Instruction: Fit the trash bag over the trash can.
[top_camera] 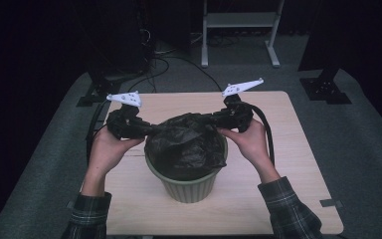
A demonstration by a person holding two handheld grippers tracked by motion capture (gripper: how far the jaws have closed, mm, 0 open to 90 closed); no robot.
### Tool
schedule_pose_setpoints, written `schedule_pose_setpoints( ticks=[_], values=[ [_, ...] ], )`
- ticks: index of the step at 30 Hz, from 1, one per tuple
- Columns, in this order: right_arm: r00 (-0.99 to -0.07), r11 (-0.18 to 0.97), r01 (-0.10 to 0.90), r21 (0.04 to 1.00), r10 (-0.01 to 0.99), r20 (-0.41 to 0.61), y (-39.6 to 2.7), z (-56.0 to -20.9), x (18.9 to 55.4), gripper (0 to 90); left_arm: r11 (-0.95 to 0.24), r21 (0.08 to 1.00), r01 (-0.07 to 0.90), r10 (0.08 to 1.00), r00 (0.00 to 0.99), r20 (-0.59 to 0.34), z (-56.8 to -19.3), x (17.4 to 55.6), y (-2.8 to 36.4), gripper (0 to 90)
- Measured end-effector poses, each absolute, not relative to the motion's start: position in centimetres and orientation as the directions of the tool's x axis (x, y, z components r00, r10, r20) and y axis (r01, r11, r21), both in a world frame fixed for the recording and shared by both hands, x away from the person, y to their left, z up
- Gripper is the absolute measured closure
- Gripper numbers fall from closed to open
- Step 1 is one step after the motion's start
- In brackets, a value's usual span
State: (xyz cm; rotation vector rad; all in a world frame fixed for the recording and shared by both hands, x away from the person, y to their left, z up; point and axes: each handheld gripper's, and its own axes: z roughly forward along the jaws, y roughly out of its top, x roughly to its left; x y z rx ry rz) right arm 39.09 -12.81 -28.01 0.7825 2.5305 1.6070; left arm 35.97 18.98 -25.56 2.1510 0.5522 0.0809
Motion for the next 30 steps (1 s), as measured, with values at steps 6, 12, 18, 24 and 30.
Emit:
schedule_pose_setpoints(
  ticks=[6,12,18,24,30],
  values=[
    [-0.871,0.315,0.344,0.884,0.458,0.176,-15.2,-27.0,37.8,89.8,-0.475,0.790,0.387,0.472,0.870,-0.142,-25.6,35.6,21.7,89.8],
    [-0.874,0.298,0.305,0.905,0.465,0.142,-17.4,-26.1,36.4,89.8,-0.430,0.805,0.408,0.511,0.845,-0.156,-25.8,35.1,24.1,89.9],
    [-0.887,0.315,0.280,0.907,0.447,0.119,-17.6,-25.9,35.3,89.8,-0.418,0.809,0.413,0.521,0.838,-0.159,-26.3,34.7,24.9,89.7],
    [-0.911,0.346,0.238,0.907,0.403,0.085,-16.6,-26.0,34.2,89.8,-0.355,0.856,0.377,0.546,0.827,-0.138,-25.5,35.0,24.8,55.4],
    [-0.919,0.357,0.224,0.907,0.388,0.074,-16.0,-25.9,34.0,89.8,-0.381,0.863,0.331,0.517,0.850,-0.098,-23.9,36.7,22.1,42.9]
  ],
)
